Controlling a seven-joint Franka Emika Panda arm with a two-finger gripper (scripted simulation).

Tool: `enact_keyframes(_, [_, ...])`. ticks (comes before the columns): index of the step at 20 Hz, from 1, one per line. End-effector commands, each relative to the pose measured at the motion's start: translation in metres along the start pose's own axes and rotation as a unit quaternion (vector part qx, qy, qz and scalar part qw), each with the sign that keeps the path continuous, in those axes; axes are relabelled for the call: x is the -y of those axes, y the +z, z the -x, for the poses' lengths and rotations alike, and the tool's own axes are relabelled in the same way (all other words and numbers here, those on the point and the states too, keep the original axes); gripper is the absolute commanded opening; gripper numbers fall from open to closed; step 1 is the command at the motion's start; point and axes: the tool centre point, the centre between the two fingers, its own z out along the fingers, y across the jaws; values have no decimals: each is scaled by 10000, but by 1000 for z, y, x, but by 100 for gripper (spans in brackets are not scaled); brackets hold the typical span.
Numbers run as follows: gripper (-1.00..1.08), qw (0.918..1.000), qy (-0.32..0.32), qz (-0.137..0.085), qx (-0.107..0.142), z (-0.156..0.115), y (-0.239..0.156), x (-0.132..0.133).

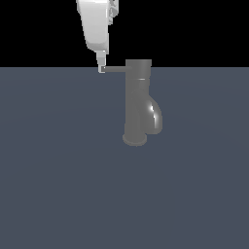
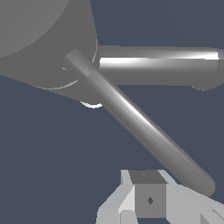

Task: Turn on the faucet by rotating a designated handle.

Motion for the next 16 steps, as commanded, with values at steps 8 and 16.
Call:
enact_keyframes(8, [-100, 10000, 73, 11, -10, -36, -1, -27])
enact_keyframes(16, [-100, 10000, 74, 14, -11, -61, -1, -50])
